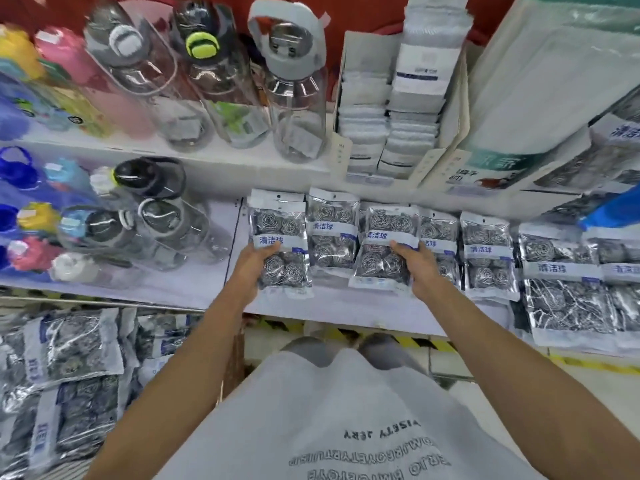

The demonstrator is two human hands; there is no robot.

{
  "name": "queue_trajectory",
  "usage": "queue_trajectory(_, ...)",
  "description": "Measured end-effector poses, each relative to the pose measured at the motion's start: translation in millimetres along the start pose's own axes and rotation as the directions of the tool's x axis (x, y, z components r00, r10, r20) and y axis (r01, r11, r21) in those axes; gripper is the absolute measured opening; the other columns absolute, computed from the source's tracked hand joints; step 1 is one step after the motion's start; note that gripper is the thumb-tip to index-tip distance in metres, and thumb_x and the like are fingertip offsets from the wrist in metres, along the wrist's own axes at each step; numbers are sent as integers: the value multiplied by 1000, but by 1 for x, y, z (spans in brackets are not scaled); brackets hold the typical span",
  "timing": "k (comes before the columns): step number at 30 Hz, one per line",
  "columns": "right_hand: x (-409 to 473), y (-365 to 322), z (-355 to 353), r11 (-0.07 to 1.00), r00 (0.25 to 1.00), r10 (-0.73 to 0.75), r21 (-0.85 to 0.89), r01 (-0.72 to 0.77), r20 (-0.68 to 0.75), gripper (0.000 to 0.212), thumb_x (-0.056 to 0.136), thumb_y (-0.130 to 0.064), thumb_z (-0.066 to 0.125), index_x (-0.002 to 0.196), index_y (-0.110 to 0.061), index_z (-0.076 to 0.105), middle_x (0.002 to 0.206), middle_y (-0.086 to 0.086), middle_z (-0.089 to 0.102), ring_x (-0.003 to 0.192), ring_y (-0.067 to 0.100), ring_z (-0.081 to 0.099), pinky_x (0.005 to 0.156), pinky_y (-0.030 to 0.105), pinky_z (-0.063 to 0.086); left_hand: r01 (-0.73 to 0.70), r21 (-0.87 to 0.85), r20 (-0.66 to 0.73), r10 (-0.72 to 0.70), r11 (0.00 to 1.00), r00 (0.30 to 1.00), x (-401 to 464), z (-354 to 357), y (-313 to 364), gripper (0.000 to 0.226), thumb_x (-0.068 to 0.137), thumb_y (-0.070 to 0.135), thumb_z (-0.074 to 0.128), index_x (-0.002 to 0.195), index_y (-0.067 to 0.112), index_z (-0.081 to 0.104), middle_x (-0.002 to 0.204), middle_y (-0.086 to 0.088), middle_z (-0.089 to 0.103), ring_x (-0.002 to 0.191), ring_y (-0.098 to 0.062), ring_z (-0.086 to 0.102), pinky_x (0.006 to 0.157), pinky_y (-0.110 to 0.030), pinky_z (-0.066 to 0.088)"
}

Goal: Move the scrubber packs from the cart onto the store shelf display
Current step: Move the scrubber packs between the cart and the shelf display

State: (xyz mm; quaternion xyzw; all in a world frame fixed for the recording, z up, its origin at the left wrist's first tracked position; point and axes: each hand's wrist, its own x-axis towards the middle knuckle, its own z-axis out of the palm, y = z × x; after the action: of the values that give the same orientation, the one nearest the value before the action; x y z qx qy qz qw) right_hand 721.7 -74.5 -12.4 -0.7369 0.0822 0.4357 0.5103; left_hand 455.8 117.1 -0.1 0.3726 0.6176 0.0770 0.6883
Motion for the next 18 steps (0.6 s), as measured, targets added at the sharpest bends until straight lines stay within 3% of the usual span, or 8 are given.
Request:
queue_trajectory(1,8,-2,2,1000,1000,-7,-22,7,-6,42,87,-21,83,123,-15,62,117,3,72,110,22,66,105,42,50,2,20,-5,-2,1000,1000,7,0,6,47,89,36,78,124,24,49,127,-12,64,76,-17,50,66,-32,41)
queue_trajectory(3,21,-6,5,998,1000,-3,-68,3,-4,56,82,-27,86,130,-16,60,118,5,73,113,26,67,104,49,51,21,52,-10,-20,998,1000,23,-3,17,38,87,39,80,108,21,54,122,-11,69,78,-20,52,67,-32,41)
queue_trajectory(6,33,-11,11,993,999,29,-116,-31,-26,52,84,-27,85,127,-15,59,114,6,72,106,25,67,91,45,56,21,131,11,-23,991,1000,39,-3,28,33,88,41,78,111,22,63,111,-12,72,61,-15,47,56,-30,39)
queue_trajectory(8,42,-14,15,989,998,45,-137,-50,-41,51,84,-28,84,127,-16,59,111,6,71,96,23,65,76,37,55,-24,155,1,24,988,1000,49,1,33,18,93,32,74,104,26,61,103,-2,68,73,-19,58,64,-32,45)
queue_trajectory(11,54,-13,16,984,998,18,-178,-29,-60,57,84,-28,85,133,-13,60,103,6,71,82,21,62,69,37,53,-61,213,-1,62,975,998,66,4,37,50,94,25,74,138,18,52,125,6,56,121,-25,53,99,-46,49)
queue_trajectory(13,57,-12,18,981,996,10,-191,-26,-83,61,88,-24,82,140,-11,53,104,6,68,88,23,63,83,43,57,-28,225,-26,34,974,999,74,4,38,69,90,32,78,150,27,44,138,-1,55,117,-32,59,93,-55,56)
queue_trajectory(15,59,-11,19,976,994,-27,-219,3,-107,63,90,-23,80,144,-11,49,112,6,66,101,26,63,95,43,54,-24,261,-65,43,965,997,80,4,37,67,89,34,79,147,31,46,138,-7,57,104,-29,63,75,-45,61)
queue_trajectory(18,59,-11,23,958,986,-73,-285,27,-150,58,91,-22,78,140,-8,51,110,2,61,104,25,59,87,33,44,-134,332,-85,171,934,982,87,5,34,59,93,26,76,145,20,49,119,-2,58,104,-24,60,75,-33,52)
